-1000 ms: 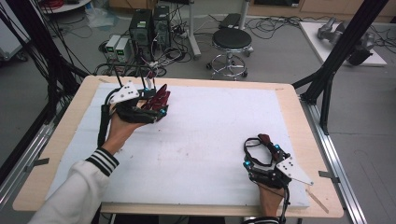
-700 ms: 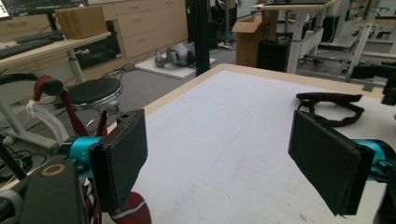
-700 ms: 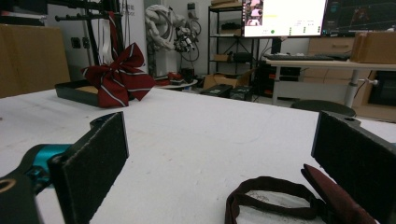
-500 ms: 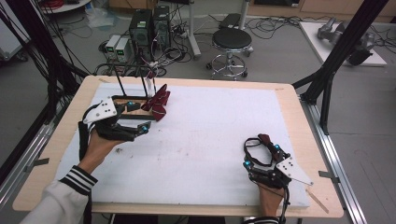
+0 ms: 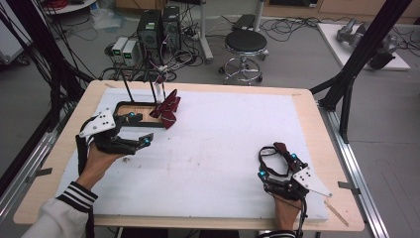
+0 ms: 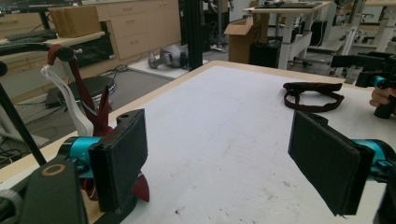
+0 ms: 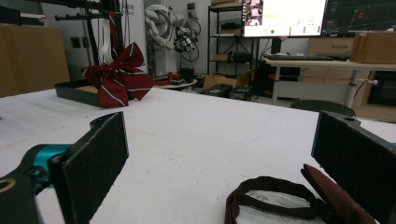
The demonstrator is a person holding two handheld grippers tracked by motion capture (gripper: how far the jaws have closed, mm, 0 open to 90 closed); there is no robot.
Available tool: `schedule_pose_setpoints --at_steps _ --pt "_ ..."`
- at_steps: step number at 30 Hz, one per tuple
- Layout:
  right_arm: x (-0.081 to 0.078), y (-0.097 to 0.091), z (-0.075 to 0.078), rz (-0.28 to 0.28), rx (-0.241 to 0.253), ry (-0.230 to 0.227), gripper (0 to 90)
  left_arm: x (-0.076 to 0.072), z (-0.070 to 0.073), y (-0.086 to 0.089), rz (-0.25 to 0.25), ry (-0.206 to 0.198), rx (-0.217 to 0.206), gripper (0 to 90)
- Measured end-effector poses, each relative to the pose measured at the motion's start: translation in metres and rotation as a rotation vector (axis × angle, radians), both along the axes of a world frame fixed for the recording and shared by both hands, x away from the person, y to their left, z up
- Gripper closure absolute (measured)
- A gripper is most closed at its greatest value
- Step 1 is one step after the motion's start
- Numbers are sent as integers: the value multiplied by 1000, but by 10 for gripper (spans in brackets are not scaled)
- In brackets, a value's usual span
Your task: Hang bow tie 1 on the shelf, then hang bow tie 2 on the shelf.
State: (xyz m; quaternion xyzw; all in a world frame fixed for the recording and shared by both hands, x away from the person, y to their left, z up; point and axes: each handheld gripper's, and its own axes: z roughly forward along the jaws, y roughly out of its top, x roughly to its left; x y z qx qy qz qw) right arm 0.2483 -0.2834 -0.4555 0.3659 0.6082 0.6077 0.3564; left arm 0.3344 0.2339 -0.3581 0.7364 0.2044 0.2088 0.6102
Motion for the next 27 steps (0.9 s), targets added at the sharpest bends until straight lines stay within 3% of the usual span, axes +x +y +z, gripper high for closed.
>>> schedule_pose_setpoints --at_steps 14,21,27 --pt "1 0 0 0 6 4 30 -6 2 3 -14 1 2 202" --pt "2 -3 1 14 32 27 29 -12 -6 5 -47 -14 -16 206" --pt "2 -8 11 12 20 24 29 -14 -8 9 -84 -8 -50 206"
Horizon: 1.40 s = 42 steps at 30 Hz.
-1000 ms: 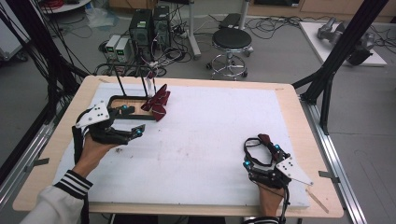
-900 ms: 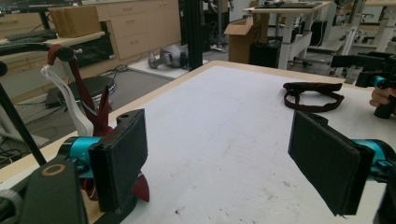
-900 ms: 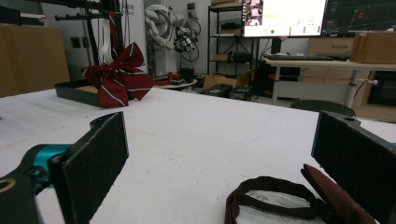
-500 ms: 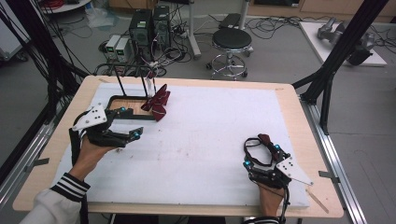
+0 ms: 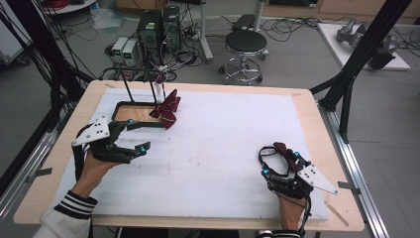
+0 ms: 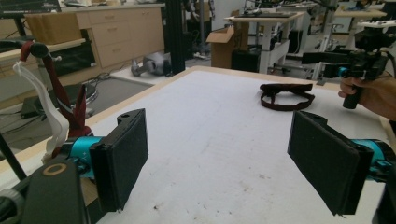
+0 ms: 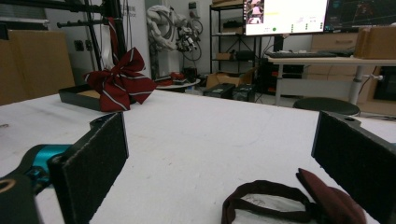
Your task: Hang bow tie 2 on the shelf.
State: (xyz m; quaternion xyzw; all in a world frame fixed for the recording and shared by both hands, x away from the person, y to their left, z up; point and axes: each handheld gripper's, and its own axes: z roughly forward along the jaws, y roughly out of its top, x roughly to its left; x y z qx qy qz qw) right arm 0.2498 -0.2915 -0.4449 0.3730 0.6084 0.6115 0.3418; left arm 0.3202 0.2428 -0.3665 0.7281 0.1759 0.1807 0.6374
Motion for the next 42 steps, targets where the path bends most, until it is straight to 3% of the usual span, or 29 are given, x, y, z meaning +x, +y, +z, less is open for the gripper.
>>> schedule_pose_setpoints --at_steps 4,12,15,16,22,32,42 --pt "0 -6 7 -6 -9 5 29 -2 3 2 -23 -8 -26 206" --pt "4 -19 28 -23 -68 75 30 -7 -5 4 -87 -13 -57 204" --pt "8 -24 34 -21 -87 98 30 -6 -6 3 -90 -5 -38 205" --pt "9 -26 36 -16 -87 110 29 -6 -5 4 -94 -16 -50 205" --pt "18 -35 45 -3 -127 209 29 -6 -1 5 -91 -31 -74 206" --pt "32 -49 47 38 -203 386 30 -8 5 0 -112 -51 -66 205" --pt "44 -53 40 57 -340 537 58 -8 6 -1 -136 -50 -76 205"
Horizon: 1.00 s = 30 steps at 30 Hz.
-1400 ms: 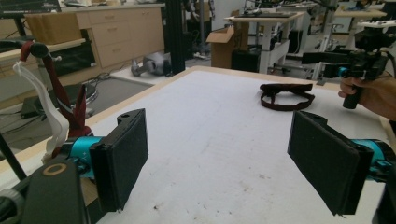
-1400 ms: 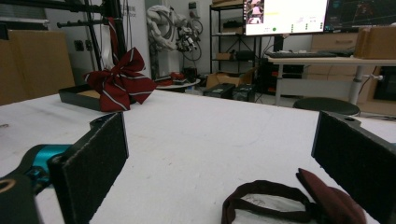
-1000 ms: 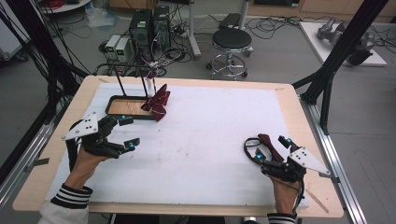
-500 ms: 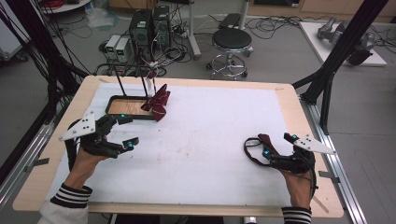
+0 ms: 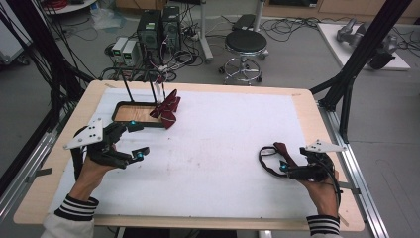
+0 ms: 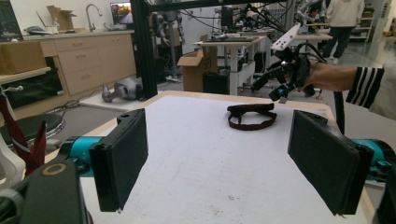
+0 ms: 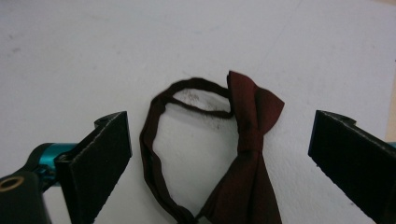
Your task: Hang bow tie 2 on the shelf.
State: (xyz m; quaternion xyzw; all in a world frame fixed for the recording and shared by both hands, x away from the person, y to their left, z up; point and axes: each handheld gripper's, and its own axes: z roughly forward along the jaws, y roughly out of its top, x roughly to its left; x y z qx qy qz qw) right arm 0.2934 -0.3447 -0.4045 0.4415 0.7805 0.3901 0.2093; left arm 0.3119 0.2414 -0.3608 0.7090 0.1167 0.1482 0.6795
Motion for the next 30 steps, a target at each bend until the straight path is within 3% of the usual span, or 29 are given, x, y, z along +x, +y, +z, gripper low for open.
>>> schedule_pose_setpoints --at_steps 3,6,15,18,21,25,30 --pt "2 -1 0 -2 -29 29 60 0 0 0 2 0 -5 205" --pt "3 -3 0 4 -35 50 161 1 -1 0 1 5 -4 205" --pt "8 -5 -7 -13 -66 130 170 2 -5 -2 -9 19 -2 205" --pt "9 -4 -9 -27 -75 158 222 3 -6 -2 -10 22 5 205" --pt "9 -3 -11 -29 -87 176 270 3 -5 -2 -7 18 2 205" --pt "9 -1 -13 -35 -140 200 308 2 -5 -1 -3 19 4 205" --pt "9 0 -14 -32 -170 202 367 2 -5 -1 -5 20 5 206"
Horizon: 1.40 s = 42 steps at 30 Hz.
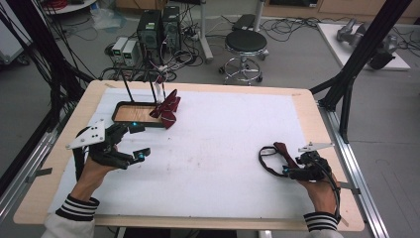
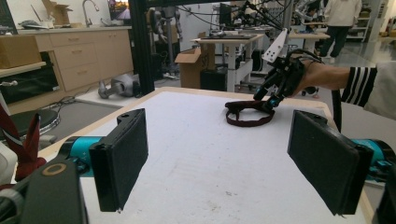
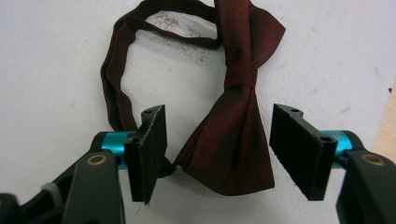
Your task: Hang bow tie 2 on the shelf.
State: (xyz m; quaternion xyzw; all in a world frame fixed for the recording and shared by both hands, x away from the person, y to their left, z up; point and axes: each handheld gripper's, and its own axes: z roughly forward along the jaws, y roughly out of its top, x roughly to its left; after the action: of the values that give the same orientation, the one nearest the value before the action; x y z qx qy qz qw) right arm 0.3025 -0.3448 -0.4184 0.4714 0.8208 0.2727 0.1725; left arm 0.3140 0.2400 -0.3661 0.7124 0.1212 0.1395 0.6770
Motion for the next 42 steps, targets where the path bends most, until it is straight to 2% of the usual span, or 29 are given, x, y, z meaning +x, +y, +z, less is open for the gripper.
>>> schedule_pose_setpoints --at_steps 3,6,14,20,23,29,36,42 --pt "1 0 -2 -3 -2 8 406 0 0 0 0 2 -7 206" --pt "1 -1 -3 -21 -21 20 488 0 0 2 5 0 -7 206" --pt "-1 -2 -4 -41 -54 9 745 0 0 2 7 -1 -3 206" --pt "-3 -3 -4 -52 -58 -5 786 0 -1 1 3 4 -4 206" --pt "-3 -2 -3 -48 -45 -22 792 0 -2 2 6 9 0 206" --pt "-4 2 2 -18 9 -75 793 1 -2 1 3 7 1 206" --pt "-4 4 12 20 145 -138 793 1 -2 1 3 8 -1 206" --pt "-4 10 20 56 224 -179 794 1 -2 1 2 7 1 206"
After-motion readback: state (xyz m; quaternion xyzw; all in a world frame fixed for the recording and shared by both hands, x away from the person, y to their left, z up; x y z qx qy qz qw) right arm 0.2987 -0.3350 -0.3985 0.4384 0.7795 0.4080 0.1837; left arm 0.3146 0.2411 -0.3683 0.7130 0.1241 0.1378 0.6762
